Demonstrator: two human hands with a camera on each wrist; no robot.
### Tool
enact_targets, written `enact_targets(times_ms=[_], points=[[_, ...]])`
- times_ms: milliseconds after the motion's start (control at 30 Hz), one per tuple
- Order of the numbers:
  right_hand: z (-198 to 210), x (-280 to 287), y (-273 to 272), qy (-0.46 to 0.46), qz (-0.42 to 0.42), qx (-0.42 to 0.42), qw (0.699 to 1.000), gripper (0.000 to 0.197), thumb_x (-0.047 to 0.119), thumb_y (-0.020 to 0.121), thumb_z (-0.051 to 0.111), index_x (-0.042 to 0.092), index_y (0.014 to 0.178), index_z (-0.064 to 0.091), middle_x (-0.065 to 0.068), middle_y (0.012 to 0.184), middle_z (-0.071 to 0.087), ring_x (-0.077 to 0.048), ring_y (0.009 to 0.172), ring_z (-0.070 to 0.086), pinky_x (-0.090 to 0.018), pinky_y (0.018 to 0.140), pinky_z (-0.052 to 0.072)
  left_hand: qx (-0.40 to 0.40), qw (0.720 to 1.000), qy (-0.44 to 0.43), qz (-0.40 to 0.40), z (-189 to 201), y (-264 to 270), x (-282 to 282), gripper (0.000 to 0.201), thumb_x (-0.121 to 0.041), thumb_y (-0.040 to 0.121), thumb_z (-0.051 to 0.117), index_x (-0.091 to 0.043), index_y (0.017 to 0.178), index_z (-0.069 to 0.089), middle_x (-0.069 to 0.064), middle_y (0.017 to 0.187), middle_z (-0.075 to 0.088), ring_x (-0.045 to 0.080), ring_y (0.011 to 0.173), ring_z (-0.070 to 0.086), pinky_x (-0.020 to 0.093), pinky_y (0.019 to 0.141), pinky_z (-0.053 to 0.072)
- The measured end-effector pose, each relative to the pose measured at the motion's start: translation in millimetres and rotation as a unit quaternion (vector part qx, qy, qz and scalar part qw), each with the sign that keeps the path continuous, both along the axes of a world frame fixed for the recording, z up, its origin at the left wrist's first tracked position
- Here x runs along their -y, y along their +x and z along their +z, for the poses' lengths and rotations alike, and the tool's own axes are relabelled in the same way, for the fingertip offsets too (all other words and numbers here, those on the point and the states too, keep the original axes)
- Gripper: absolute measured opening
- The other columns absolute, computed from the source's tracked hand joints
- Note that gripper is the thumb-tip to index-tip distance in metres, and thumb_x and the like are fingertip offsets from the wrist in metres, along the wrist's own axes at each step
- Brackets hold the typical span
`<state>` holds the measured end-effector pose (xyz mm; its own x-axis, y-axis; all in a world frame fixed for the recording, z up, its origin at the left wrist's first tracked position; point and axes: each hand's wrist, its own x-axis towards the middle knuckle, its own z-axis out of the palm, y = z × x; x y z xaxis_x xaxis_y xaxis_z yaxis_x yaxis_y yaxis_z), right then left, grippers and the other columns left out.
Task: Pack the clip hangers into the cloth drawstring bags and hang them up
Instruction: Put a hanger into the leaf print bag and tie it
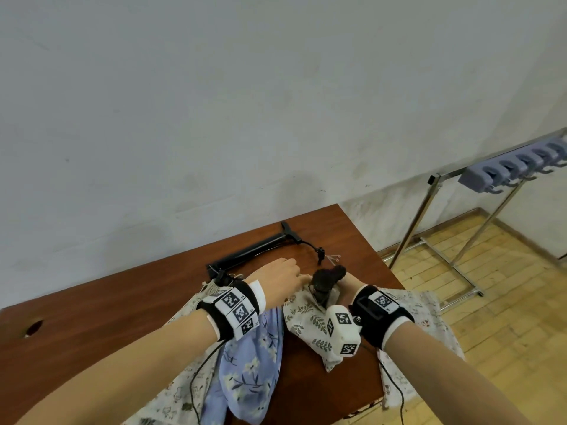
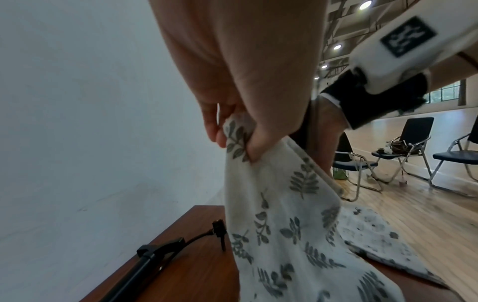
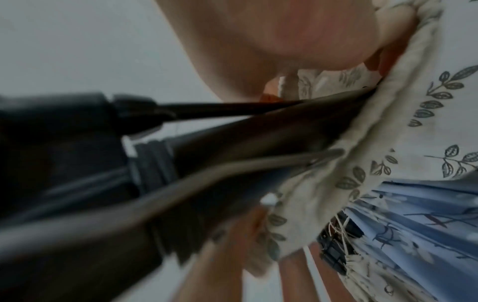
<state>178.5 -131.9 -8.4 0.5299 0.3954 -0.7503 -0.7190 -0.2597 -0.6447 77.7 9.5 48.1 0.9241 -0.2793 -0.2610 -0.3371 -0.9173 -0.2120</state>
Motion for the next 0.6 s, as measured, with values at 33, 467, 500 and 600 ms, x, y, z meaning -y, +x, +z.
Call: enact_targets(times_ms=[33, 467, 500, 600], points=[[-9, -4, 2, 0.003, 0.003, -0.011, 1.0, 0.034, 0.012, 0.102, 0.029, 0.004, 0.096, 0.062, -0.018, 0.094, 0.067, -0.032, 0.099, 0.059, -0.051, 0.106, 0.039, 0.008, 1.0, -0.001, 0.015, 3, 5, -2, 0.031, -0.007, 0.089, 0.05, -0.011, 0.12, 0.052, 0.006, 0.106, 0.057, 0.024, 0.099, 0.046, 0.035, 0.085, 0.038], [-17, -16, 24, 0.056, -0.111, -0.136, 0.983, 0.028, 0.0, 0.097, 0.025, 0.007, 0.079, 0.044, -0.014, 0.081, 0.049, -0.028, 0.069, 0.046, -0.036, 0.065, 0.045, -0.015, 0.941, -0.332, 0.065, -2, 19, 0, 0.048, -0.067, 0.067, 0.061, -0.027, 0.093, 0.049, -0.018, 0.078, 0.033, 0.009, 0.078, 0.032, 0.021, 0.072, 0.021], [-11, -15, 21, 0.092, -0.091, -0.151, 0.98, 0.028, 0.004, 0.099, 0.026, 0.006, 0.082, 0.047, -0.015, 0.084, 0.052, -0.029, 0.072, 0.05, -0.037, 0.066, 0.049, -0.013, 0.934, -0.35, 0.067, -6, 22, -1, 0.047, -0.062, 0.071, 0.066, -0.026, 0.097, 0.053, -0.02, 0.078, 0.033, 0.007, 0.076, 0.032, 0.022, 0.072, 0.023], [2, -3, 17, 0.093, -0.013, -0.166, 0.982, 0.02, 0.01, 0.101, 0.033, 0.005, 0.099, 0.052, -0.017, 0.1, 0.057, -0.032, 0.087, 0.057, -0.045, 0.067, 0.053, -0.01, 0.886, -0.432, 0.165, -13, 32, -7, 0.054, -0.066, 0.064, 0.068, -0.02, 0.092, 0.059, -0.008, 0.084, 0.05, 0.008, 0.077, 0.048, 0.027, 0.071, 0.041]])
